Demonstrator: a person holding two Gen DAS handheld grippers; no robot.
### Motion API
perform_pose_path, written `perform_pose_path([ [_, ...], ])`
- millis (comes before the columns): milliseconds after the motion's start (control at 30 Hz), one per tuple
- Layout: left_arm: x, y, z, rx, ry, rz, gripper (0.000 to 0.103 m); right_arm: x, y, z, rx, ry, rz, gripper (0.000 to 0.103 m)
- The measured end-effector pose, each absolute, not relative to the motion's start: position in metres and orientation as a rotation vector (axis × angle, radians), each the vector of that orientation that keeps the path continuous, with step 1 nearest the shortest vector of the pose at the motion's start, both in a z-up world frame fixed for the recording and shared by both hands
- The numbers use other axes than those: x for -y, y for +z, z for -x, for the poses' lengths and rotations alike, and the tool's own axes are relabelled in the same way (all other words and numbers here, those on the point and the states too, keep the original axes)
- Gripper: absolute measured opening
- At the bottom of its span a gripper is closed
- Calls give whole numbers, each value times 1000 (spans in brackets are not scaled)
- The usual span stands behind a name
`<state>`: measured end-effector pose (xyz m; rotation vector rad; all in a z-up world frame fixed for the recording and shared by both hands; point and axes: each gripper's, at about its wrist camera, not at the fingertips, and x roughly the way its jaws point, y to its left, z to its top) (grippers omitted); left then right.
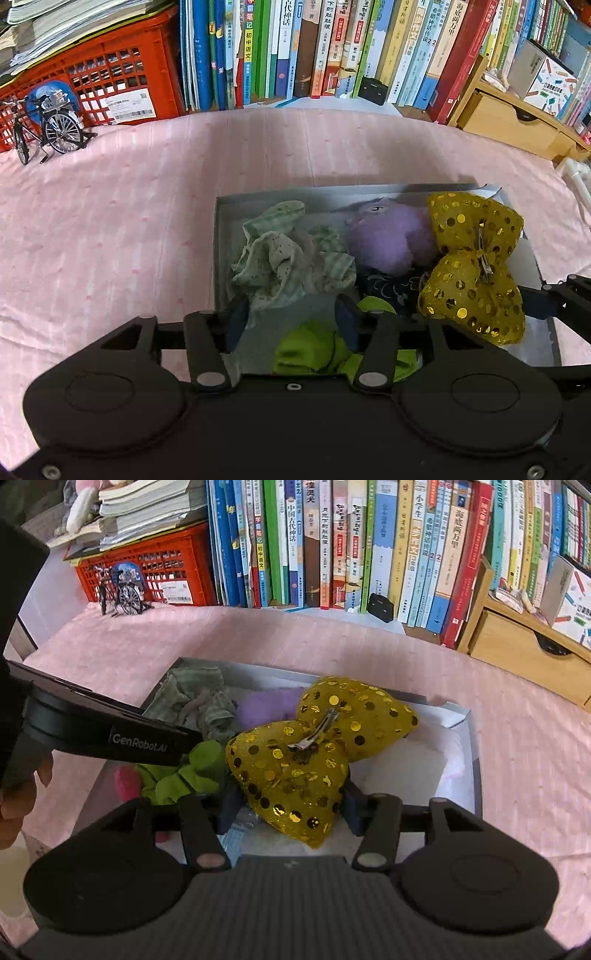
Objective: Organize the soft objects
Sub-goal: 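Open the left tool to drop the cloth in the tray while the right tool releases the heart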
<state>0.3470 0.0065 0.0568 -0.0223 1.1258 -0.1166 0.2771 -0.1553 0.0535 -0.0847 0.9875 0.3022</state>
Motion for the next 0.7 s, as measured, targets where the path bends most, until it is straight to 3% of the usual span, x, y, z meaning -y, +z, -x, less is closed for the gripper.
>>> perform_pose_path([
  [400,3,85,-320,-1068,-108,-14,73,168,78,-257,-935,289,61,76],
  [700,16,116,-280,-946,-139,-74,79,182,99,-230,-858,260,56,80],
])
